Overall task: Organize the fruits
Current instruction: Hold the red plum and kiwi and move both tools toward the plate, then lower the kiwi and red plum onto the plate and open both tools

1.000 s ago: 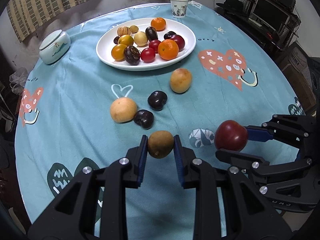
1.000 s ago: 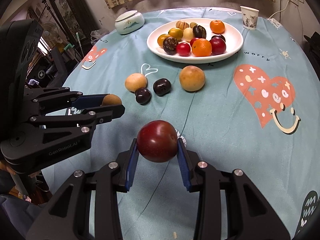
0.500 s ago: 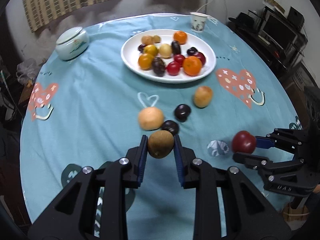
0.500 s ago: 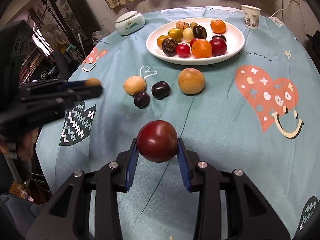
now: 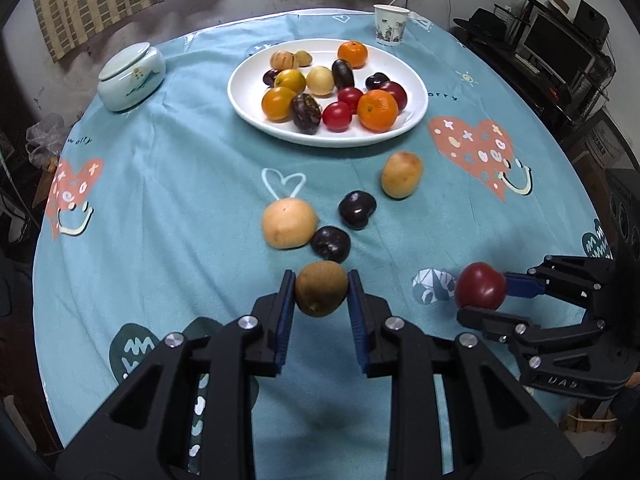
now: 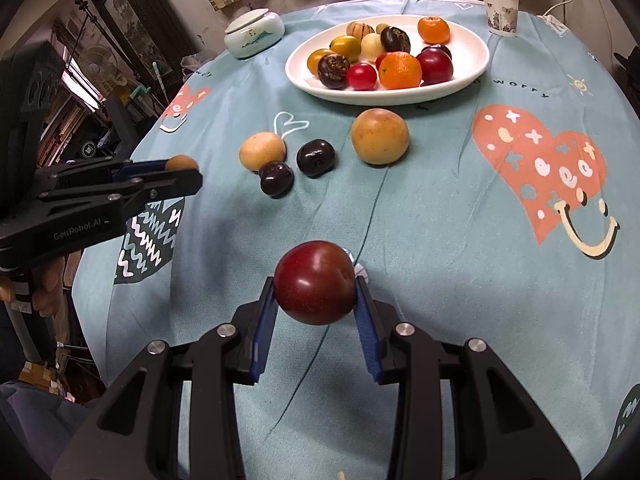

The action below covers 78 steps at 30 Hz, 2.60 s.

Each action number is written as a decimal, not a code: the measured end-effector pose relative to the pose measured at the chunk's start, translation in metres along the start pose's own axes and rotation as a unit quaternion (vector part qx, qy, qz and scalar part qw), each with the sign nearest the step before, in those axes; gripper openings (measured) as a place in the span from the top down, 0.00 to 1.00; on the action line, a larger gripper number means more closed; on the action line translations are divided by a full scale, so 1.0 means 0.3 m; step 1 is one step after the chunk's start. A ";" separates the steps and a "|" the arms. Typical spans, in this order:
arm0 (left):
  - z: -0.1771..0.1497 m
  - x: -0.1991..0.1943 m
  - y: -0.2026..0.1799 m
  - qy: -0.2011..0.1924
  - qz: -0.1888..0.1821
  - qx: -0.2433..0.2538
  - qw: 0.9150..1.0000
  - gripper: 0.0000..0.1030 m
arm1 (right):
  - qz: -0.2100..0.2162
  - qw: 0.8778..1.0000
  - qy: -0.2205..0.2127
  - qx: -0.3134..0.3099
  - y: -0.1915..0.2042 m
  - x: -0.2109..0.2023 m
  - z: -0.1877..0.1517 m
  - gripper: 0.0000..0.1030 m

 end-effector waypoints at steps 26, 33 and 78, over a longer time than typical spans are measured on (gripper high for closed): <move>0.057 0.014 -0.036 -0.006 -0.010 0.018 1.000 0.75 | 0.005 1.000 0.006 -0.005 0.005 0.014 0.041 0.63; 0.081 0.000 -0.035 -0.013 -0.009 0.018 1.000 0.75 | -0.001 1.000 -0.003 -0.013 0.012 -0.009 0.073 0.63; 0.406 0.010 0.148 -0.088 -0.002 -0.066 0.994 0.48 | -0.045 0.993 -0.104 -0.030 -0.119 -0.081 0.465 0.31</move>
Point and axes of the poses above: each gripper's, at about its wrist camera, not at the fingertips, and x roughly the way its jaws point, y to its left, z to its top, the point moved 2 cm from there along x, roughly the way its jaws point, and after that the axes turned 4 degrees about z, right-handed, at the moved point
